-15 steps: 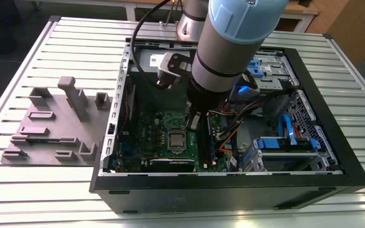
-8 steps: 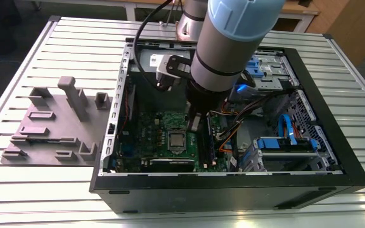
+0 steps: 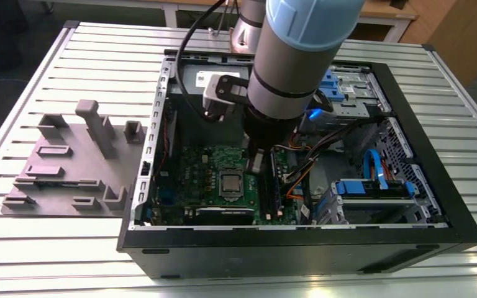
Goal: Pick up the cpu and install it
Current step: 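Install the first cpu locking lever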
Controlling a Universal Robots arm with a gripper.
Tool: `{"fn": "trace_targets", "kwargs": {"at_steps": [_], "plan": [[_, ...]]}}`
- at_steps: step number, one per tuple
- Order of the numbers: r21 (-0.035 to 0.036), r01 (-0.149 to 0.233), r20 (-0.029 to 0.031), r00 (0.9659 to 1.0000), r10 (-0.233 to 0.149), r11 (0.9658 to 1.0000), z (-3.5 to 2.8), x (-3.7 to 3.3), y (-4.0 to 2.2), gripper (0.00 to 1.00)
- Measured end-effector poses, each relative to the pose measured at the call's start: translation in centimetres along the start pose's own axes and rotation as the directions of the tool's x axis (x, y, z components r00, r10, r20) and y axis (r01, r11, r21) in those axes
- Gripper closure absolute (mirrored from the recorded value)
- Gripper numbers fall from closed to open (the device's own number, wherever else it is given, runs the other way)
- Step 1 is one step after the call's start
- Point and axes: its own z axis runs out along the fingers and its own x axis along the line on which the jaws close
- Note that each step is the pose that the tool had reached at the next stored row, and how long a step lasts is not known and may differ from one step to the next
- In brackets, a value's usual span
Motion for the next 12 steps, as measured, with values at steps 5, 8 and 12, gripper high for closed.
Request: {"fn": "trace_targets", "kwargs": {"at_steps": [5, 8, 12], "plan": [[0.0070, 0.010, 0.0012, 0.9999, -0.010, 0.9999, 0.11, 0.01, -0.01, 0.89], [0.0070, 0.010, 0.0014, 0.9999, -0.010, 0.9999, 0.13, 0.01, 0.00, 0.89], [0.0070, 0.010, 0.0014, 0.9999, -0.010, 0.9999, 0.14, 0.02, 0.03, 0.89]]}}
